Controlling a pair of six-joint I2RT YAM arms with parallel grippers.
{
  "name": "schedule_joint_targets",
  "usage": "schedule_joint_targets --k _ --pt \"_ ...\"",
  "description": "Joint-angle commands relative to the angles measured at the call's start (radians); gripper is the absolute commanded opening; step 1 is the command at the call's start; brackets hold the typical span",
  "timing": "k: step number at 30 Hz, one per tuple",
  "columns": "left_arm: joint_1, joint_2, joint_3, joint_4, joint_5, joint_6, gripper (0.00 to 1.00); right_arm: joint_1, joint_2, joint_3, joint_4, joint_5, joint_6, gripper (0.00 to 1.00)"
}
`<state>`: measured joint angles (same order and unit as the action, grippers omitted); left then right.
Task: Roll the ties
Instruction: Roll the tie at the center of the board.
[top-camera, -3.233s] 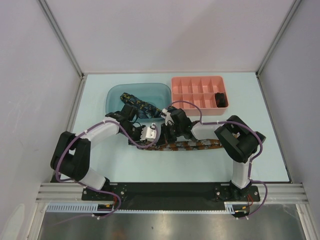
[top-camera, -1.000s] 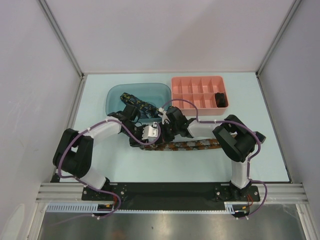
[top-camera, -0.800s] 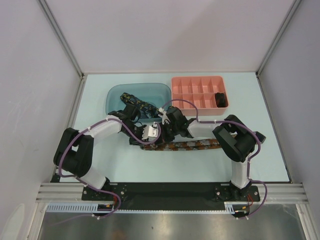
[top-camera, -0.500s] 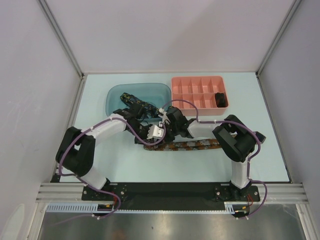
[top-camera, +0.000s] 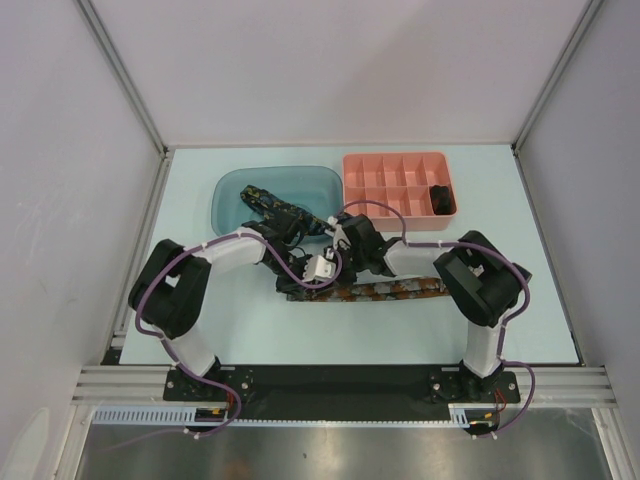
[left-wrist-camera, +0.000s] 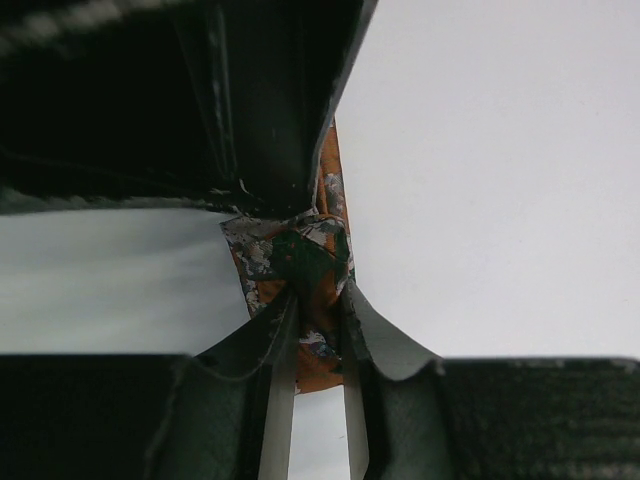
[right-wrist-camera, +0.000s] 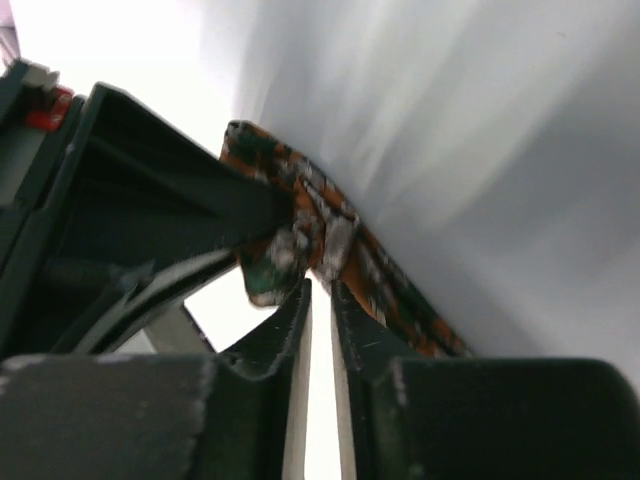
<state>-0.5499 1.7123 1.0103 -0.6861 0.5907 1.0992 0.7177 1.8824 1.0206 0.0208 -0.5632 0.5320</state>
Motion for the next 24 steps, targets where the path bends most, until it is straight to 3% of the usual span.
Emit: schedule_joint_targets --k 1,4,7,16,20,21,24 --pt "-0.010 0.015 -0.009 0.022 -0.023 0.002 0.25 -0.027 -0.092 -0.020 -0.005 -0.050 0.023 0.26" --pt "-0.010 0.020 -0.001 0.022 -0.020 0.001 0.25 -0.018 -0.098 -0.027 0.019 -0.056 0.048 0.36" --pt "-0.010 0.024 0.007 0.022 -0.020 -0.002 0.25 -0.008 -0.079 -0.021 0.050 -0.053 0.068 0.39" --pt "-0.010 0.027 0.008 0.023 -0.014 -0.002 0.27 0.032 -0.005 -0.008 0.093 -0.003 0.072 0.38" --pt "-0.010 0.021 0.005 0.026 -0.012 -0.007 0.29 0.032 0.024 0.004 0.090 0.028 0.066 0.27" --pt "-0.010 0.017 0.002 0.028 -0.011 -0.007 0.29 0.028 0.032 0.007 0.085 0.029 0.062 0.17" --pt "-0.004 -0.002 -0.007 0.039 -0.011 -0.025 0.38 0.019 0.031 0.000 0.067 0.039 0.059 0.02"
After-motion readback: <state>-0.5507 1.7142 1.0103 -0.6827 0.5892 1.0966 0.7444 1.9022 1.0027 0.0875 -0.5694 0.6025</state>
